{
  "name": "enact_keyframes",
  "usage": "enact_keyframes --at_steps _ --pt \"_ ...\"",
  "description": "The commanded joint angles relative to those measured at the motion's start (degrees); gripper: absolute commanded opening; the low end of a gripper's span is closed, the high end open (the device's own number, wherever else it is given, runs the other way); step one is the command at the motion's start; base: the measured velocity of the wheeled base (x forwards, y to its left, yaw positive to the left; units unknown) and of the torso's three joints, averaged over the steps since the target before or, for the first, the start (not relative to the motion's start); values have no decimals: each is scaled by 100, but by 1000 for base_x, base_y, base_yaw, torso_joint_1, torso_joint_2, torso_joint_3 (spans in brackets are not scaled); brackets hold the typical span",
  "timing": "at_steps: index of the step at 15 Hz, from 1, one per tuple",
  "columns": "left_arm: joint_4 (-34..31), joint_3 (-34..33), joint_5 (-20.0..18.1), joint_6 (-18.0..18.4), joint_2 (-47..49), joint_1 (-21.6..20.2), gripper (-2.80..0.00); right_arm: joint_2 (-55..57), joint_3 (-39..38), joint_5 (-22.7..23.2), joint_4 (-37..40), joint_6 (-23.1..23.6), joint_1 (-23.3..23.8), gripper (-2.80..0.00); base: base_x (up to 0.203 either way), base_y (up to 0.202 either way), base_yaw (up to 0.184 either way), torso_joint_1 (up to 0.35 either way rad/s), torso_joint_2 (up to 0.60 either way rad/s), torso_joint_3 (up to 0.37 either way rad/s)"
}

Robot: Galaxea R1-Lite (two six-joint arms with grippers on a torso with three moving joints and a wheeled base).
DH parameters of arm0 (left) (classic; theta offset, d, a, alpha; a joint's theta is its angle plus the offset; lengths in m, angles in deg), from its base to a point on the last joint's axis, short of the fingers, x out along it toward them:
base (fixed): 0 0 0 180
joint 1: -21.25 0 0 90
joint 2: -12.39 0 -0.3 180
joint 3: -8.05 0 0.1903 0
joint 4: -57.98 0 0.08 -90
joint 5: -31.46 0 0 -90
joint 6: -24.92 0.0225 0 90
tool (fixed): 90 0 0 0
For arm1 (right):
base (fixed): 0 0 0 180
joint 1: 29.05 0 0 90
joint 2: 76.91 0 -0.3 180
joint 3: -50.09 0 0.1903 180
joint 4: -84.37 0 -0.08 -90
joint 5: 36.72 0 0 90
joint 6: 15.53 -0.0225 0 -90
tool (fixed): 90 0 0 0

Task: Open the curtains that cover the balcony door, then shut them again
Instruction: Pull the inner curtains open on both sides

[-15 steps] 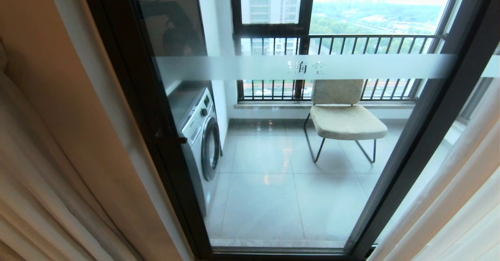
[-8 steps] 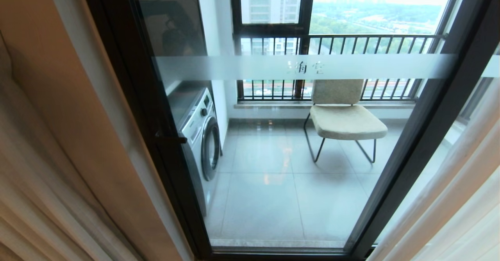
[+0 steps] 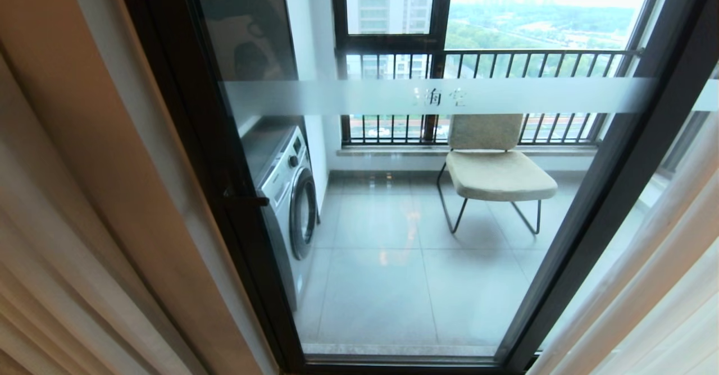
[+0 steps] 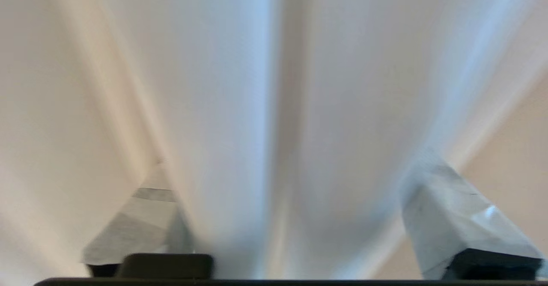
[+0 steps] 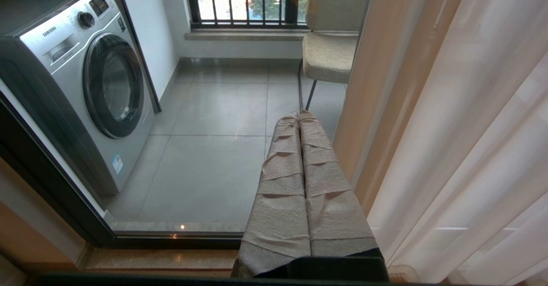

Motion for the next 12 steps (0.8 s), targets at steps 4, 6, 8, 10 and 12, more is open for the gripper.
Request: enact_keyframes --at_steps 4,6,8,10,12 --pt "-1 -1319 -5 -3 -1380 -35 0 7 0 -1 -2 2 -1 -280 0 0 0 0 0 0" --pt "-3 -1837 -5 -5 -1820 -19 0 7 0 -1 -2 2 6 -280 0 0 0 0 0 0" --pt "2 -2254 -5 -3 -2175 -10 0 7 0 -1 -2 2 6 -280 0 0 0 0 0 0" --pt "-1 -2496 -5 -3 -2396 -8 -280 7 0 -1 -2 2 5 -280 0 0 0 0 0 0" --pt "-6 -2556 -14 -6 -2472 -8 -280 7 0 -1 -2 2 -2 -280 0 0 0 0 0 0"
